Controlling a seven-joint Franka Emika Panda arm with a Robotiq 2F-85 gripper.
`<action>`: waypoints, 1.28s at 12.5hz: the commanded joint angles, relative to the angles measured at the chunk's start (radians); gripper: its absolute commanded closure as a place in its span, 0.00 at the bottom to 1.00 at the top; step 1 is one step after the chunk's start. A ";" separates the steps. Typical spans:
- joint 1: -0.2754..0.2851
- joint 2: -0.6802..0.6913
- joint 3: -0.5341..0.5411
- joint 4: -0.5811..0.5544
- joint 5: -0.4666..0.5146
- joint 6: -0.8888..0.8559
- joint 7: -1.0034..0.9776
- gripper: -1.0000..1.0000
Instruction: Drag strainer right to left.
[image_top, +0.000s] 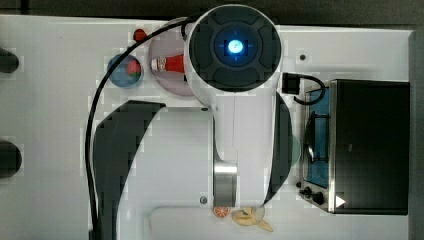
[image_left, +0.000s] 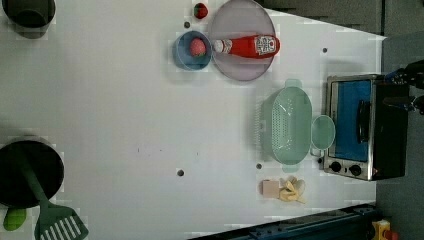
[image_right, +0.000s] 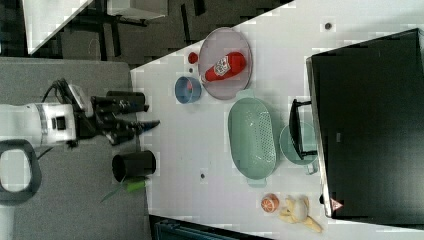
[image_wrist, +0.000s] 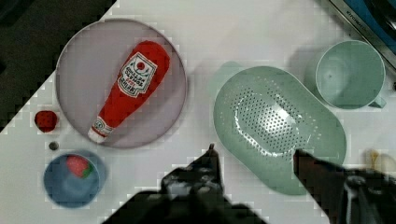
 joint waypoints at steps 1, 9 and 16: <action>-0.048 -0.572 -0.019 -0.335 0.000 -0.241 -0.011 0.20; -0.048 -0.421 -0.018 -0.502 0.000 0.087 0.067 0.00; -0.048 -0.014 -0.019 -0.597 0.000 0.535 0.571 0.00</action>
